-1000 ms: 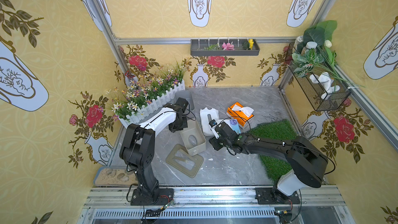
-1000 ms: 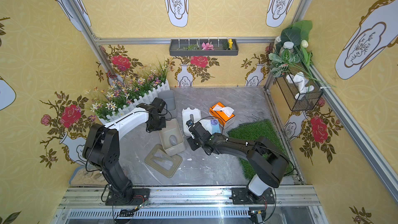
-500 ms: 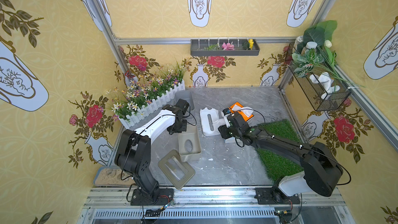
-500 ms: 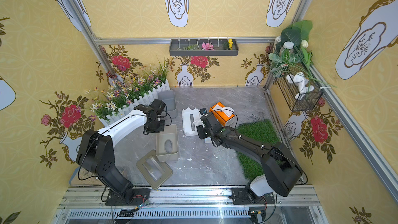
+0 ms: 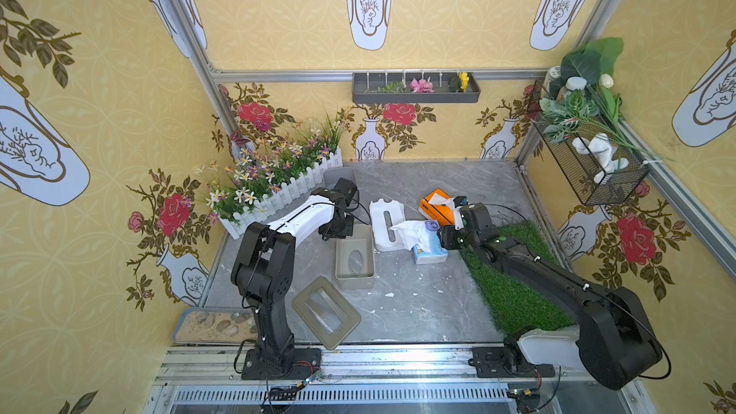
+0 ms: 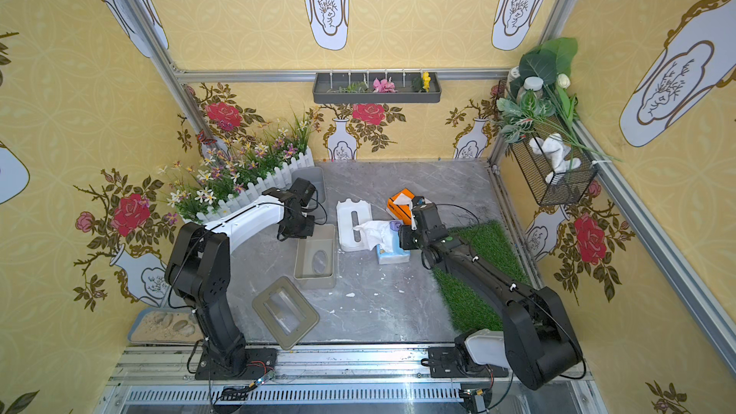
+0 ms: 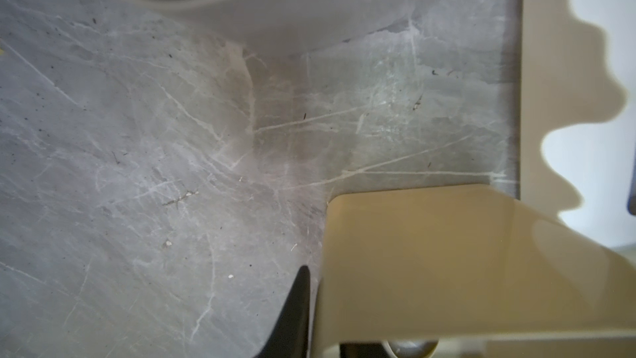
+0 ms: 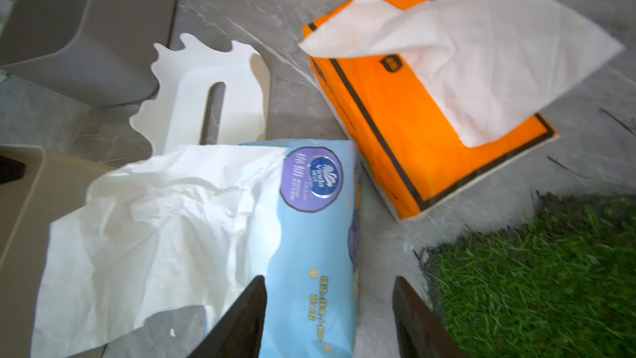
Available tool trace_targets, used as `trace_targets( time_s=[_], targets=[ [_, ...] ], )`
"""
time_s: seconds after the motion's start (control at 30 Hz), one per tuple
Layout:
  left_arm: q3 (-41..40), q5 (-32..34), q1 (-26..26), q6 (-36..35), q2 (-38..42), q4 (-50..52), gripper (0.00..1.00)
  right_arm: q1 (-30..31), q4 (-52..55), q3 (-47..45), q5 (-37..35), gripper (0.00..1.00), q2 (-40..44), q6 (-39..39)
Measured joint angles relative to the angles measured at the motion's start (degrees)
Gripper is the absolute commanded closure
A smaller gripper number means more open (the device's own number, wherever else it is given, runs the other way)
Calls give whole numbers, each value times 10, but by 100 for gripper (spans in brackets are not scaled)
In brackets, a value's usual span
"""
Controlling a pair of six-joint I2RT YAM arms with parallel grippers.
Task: Put the tissue paper into the tissue box
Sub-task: Adjust the box lid at the center of the board, then pick up the paper towel from the center of the board.
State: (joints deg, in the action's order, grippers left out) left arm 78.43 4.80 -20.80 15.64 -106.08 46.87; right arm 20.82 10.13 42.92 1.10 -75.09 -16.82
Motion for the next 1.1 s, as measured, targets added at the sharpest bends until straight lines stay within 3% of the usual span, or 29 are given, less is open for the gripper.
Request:
trace_targets(
  time_s=[0.1, 0.27, 0.43, 0.73, 0.9, 1.1],
  targets=[
    [1, 4, 0, -3, 4, 0, 44, -17, 1, -22, 24, 41, -14, -9],
    [1, 16, 0, -1, 31, 0, 31, -66, -23, -49, 85, 45, -52, -26],
    [0, 28, 0, 5, 79, -1, 27, -101, -69, -66, 161, 47, -70, -32],
    [3, 44, 0, 7, 114, -2, 25, -106, -143, -73, 247, 56, -116, -56],
    [4, 44, 0, 7, 112, -2, 25, -106, -167, -76, 266, 69, -132, -61],
    [8, 44, 0, 7, 111, -2, 28, -106, -194, -90, 267, 96, -128, -75]
  ],
)
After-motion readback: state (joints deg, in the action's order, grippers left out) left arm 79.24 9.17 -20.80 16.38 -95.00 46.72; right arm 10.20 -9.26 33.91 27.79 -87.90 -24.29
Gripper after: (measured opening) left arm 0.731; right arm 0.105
